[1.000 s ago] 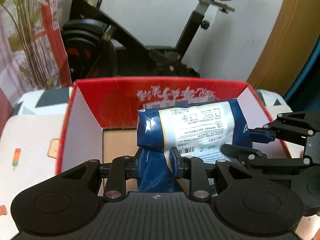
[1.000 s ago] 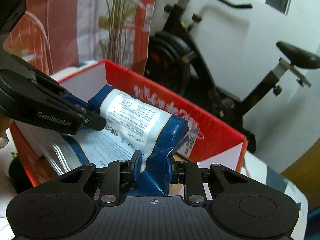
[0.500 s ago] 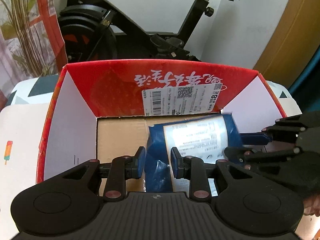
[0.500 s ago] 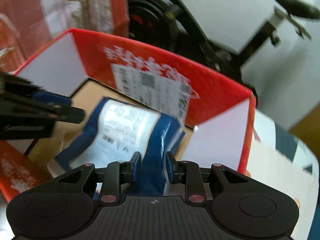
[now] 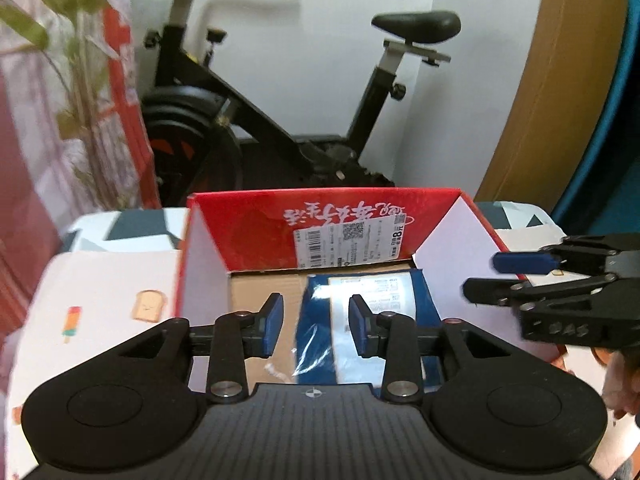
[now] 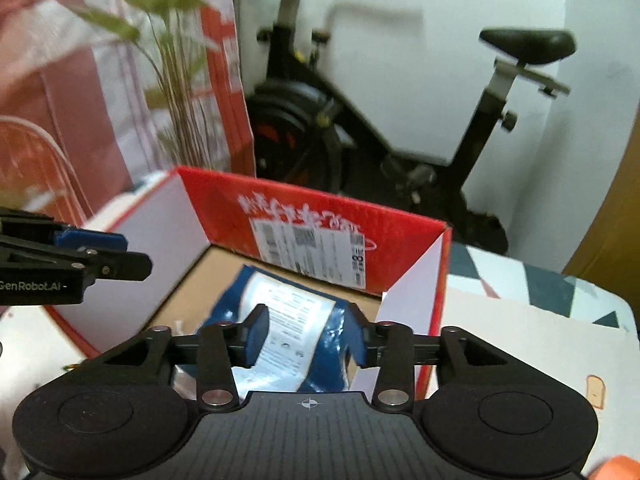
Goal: Organize soft objects
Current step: 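Lift the wipe pack into the red box and open the left tool, then lower the left tool and grasp the white surgical mask bag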
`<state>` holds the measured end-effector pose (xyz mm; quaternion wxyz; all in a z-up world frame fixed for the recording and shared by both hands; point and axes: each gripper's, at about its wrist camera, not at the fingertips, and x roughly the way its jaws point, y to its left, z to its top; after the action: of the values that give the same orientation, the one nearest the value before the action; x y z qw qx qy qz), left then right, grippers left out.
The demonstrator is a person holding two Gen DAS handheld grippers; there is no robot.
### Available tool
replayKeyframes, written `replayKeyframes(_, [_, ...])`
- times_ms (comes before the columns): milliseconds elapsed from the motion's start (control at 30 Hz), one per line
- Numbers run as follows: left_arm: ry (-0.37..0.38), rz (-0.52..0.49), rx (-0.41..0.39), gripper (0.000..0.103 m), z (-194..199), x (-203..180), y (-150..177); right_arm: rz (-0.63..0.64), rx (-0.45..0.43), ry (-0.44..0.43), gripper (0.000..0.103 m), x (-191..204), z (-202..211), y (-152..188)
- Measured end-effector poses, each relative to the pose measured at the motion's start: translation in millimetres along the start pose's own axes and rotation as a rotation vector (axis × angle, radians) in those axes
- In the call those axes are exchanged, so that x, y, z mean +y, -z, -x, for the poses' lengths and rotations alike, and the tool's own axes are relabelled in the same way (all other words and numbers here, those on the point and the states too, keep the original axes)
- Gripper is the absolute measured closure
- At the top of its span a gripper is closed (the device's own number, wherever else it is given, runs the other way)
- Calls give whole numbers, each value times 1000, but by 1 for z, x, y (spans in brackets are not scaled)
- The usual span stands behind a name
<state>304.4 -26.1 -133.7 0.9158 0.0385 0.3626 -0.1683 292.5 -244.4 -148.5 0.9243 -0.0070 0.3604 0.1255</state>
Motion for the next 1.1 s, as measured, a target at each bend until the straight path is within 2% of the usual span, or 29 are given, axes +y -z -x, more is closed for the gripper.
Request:
replayKeyframes(67, [-11,-5,-20,58,20,1,9,-13,-45,-9,45,2,22,7])
replayKeyframes(133, [-22,-8,-36,50,38,3,20,-19,-91,-20,22,4,44,16])
replayKeyframes(167, [-29,-9,-45,49,46,4,26,-19,-112,-26,17,5,55,21])
replayKeyframes(200, [-35,-7,-52,47,54,6,32,-18,-131,-31,6,7,65,28])
replayKeyframes(233, [-39,0,-55,45,62,8,38,-19,-144,-35,0,9,73,34])
replayKeyframes(300, [-38,31,-45,41,73,15,52,-29,-151,-44,0,11,85,47])
replayKeyframes(533, [-35,149,58,40,86,40,96,-77,-96,-14,0,23,97,100])
replayKeyframes(800, [14,243,172,40,76,38,143,-168,40,-57,1,27,87,156])
replayKeyframes(1000, [33,306,252,41,64,41,169,-195,119,-57,1,25,77,173])
replayKeyframes(1100, [46,334,265,42,58,44,175,-222,184,-43,5,23,64,179])
